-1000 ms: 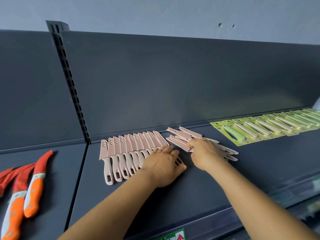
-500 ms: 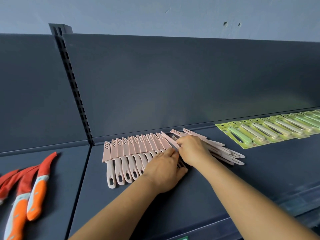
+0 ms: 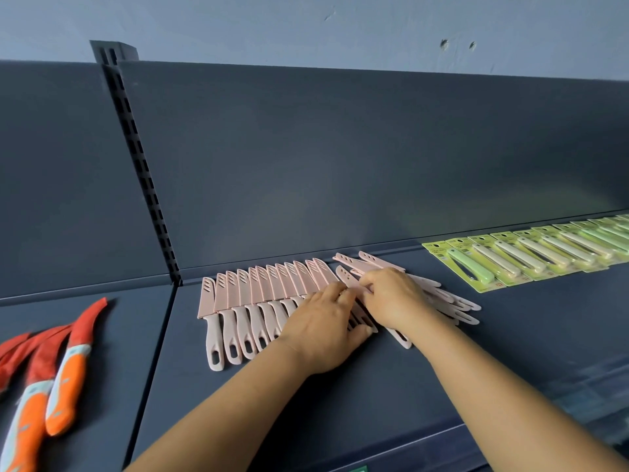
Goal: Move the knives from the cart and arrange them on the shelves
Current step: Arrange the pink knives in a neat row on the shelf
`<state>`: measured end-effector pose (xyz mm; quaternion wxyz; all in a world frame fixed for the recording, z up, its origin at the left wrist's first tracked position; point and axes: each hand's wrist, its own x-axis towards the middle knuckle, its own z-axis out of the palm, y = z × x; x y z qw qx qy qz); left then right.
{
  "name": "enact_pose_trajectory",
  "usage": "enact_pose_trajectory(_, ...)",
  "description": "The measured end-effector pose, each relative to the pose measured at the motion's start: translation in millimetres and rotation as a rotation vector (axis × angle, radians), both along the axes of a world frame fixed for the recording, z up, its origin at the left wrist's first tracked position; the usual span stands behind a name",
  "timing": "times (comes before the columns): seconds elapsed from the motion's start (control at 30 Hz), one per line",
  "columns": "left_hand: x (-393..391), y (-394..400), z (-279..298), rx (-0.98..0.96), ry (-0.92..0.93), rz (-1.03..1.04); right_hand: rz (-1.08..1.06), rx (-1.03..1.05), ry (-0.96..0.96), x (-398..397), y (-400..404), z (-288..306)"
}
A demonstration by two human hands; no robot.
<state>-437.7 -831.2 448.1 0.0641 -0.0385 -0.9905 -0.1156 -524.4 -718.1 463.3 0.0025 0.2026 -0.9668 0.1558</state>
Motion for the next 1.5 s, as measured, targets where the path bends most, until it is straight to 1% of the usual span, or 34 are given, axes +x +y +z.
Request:
enact_pose_trajectory(0.13, -6.3, 1.8, -3.4, -0.065, -0.057, 0.018, 0.002, 0.116, 0.041, 3.6, 12.5, -8.1)
enact_pose_trajectory(0.3, -7.0, 2.6, -4.7, -0.068, -0.052, 0.032, -0.048, 0.161, 0.129, 1.5, 9.5, -7.0)
enact_pose_trajectory(0.37, -6.2, 2.0, -4.7, -0.056, -0.054, 0.041, -0.076, 0.091, 0.105, -0.1, 7.3, -1.9)
enact_pose_trajectory(0.53, -7.0, 1.5, -6.6, -0.045, -0.052, 0.043, -0.082, -0.256, -0.019, -4.9, -5.9, 0.8)
enact_pose_trajectory(0.57, -7.3, 1.5, -6.8, -0.044, -0.052, 0.042, -0.079, -0.299, -0.031, -5.4, -9.5, 1.2)
enact_pose_trajectory(0.63, -7.5, 1.1, -6.9, -0.045, -0.051, 0.042, -0.08, -0.322, -0.047, -6.2, -16.6, 0.6)
enact_pose_trajectory(0.77, -7.1, 1.0, -6.7, -0.046, -0.045, 0.038, -0.116, -0.267, -0.09, -10.1, -25.1, -3.7)
enact_pose_trajectory(0.87, -7.2, 1.0, -6.8, -0.045, -0.045, 0.035, -0.116, -0.185, -0.081, -9.1, -26.0, -3.9)
enact_pose_trajectory(0.97, -8.2, 0.6, -7.6, -0.041, -0.042, 0.027, -0.108, -0.151, -0.076, -7.5, -25.8, -3.1)
enact_pose_trajectory(1.07, -7.9, 0.4, -7.3, -0.04, -0.048, 0.022, -0.087, -0.165, -0.079, -3.8, -23.1, 0.6)
enact_pose_trajectory(1.17, -8.2, 0.4, -4.7, -0.041, -0.039, 0.027, -0.113, -0.2, 0.006, -3.8, -4.7, 5.4)
enact_pose_trajectory(1.27, -12.0, 4.8, -0.1, -0.061, -0.037, 0.01, -0.084, -0.074, 0.09, -11.6, 19.3, 1.5)
enact_pose_trajectory(1.33, -16.3, 11.3, 1.9, -0.068, -0.048, -0.008, -0.049, 0.009, 0.06, -16.6, 29.3, -4.8)
enact_pose_trajectory(1.4, -20.9, 18.1, 1.5, -0.08, -0.065, -0.021, -0.036, 0.053, 0.052, -19.6, 34.3, -10.6)
enact_pose_trajectory(1.5, -23.4, 23.8, -0.8, -0.094, -0.089, -0.014, -0.065, 0.075, 0.096, -28.1, 38.5, -14.2)
